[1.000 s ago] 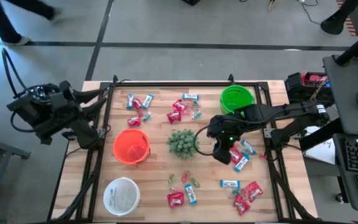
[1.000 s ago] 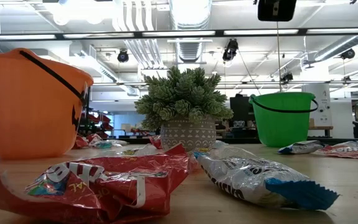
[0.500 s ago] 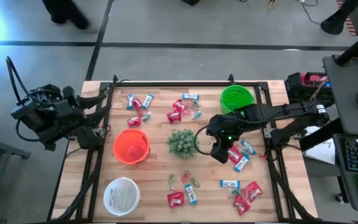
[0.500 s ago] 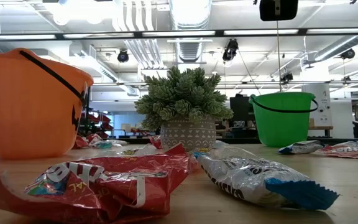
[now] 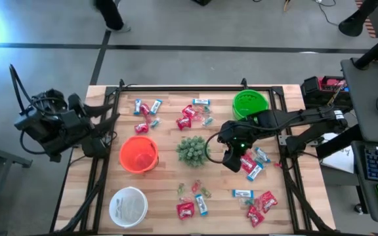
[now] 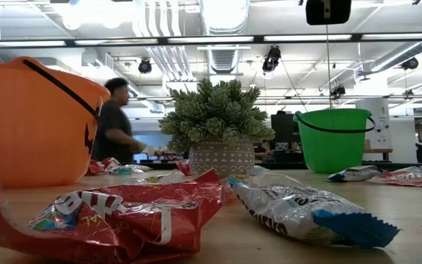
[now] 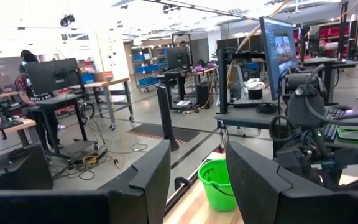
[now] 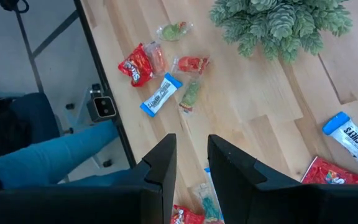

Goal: Sort candy
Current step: Put the red candy into the green bucket

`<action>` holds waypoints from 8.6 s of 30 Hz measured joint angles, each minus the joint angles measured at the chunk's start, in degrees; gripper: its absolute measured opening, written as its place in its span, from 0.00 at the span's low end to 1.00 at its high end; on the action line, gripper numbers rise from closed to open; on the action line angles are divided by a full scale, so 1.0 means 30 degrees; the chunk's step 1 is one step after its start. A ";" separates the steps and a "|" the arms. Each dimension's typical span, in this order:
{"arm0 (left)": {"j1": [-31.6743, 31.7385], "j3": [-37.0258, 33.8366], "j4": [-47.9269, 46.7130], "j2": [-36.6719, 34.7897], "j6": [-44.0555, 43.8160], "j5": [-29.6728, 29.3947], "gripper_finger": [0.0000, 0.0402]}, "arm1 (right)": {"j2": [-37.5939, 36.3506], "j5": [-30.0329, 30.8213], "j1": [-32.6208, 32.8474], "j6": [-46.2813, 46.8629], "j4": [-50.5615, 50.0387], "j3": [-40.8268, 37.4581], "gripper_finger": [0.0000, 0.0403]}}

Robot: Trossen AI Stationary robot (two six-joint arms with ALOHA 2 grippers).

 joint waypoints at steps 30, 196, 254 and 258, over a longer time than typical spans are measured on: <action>0.0491 -0.5905 -0.3456 0.3030 -1.3994 0.5068 0.35 | 0.0000 0.0007 0.0000 -0.0007 0.1045 0.0000 0.21; 0.1107 -2.1580 0.9247 -1.7432 -1.3785 2.3146 0.35 | -0.0135 0.7581 -0.0160 0.4351 0.4388 0.0007 0.21; 0.1107 -2.1573 0.9122 -1.7432 -1.3784 2.3146 0.35 | -0.0517 1.1009 -0.0539 0.2724 0.6317 0.0007 0.82; 0.1107 -2.1573 0.9128 -1.7432 -1.3788 2.3146 0.35 | -0.0517 1.1291 -0.0612 0.3529 0.6281 0.0007 0.89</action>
